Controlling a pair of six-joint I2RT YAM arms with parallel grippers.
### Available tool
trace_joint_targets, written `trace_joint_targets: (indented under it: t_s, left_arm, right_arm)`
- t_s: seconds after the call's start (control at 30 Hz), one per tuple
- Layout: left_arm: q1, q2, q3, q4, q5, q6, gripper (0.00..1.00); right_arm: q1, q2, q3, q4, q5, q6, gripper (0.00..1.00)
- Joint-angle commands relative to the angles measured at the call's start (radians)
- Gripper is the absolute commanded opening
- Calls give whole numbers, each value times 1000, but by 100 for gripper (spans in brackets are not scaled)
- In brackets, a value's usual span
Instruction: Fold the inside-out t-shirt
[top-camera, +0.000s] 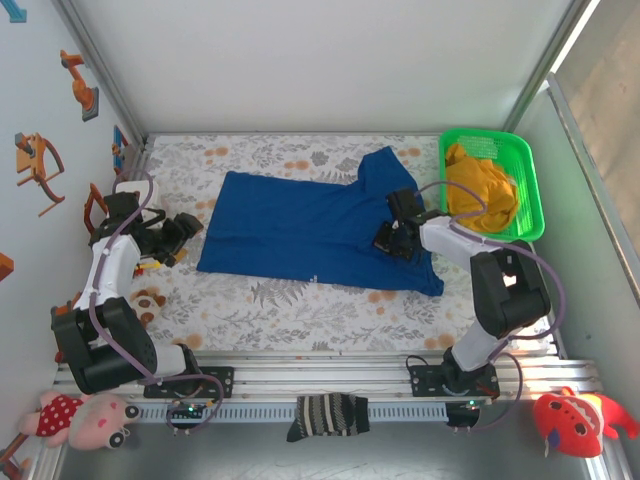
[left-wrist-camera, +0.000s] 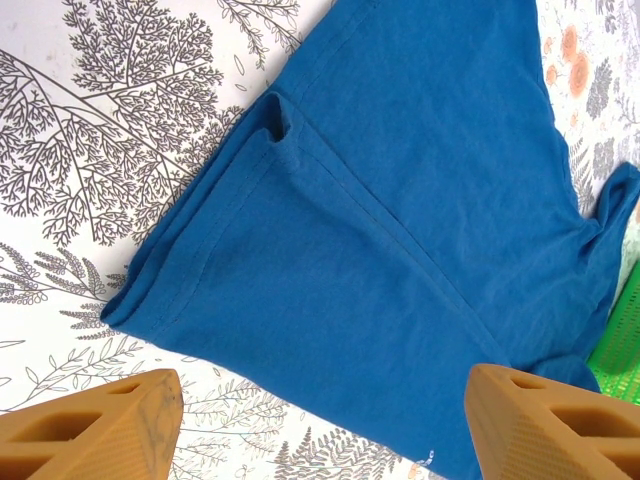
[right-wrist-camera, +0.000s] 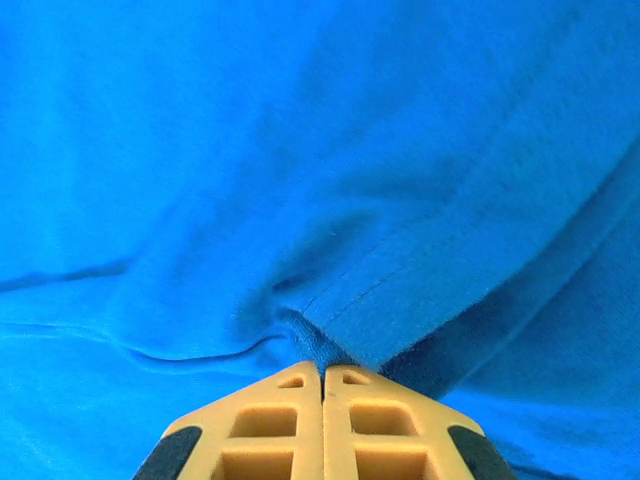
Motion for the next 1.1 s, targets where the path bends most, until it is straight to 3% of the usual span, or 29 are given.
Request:
trace_joint_targets:
  t_s: [0.0,0.47,0.53,0.57,0.67,1.07]
  left_arm:
    - [-1,5,20,-17,18,21,73]
    - [-44,29,11,-11,33,29,71]
    - [-56,31,8,-10,29,26,70]
    - [-62,34,7,-8,28,24,71]
    - [-76,36,6,-5,23,20,71]
    - [-104,106,35,20,9,17,71]
  right_arm:
    - [6,-17,83,-26,21,-25,0]
    - [4,319,486,-63,-26,-151,0]
    - [4,353,533,-61,-40,-187,28]
    - [5,352,543,-57,-44,-202,36]
    - [2,291,522,-40,-33,-242,43]
    - [-67,1,200,-99,55,-253,40]
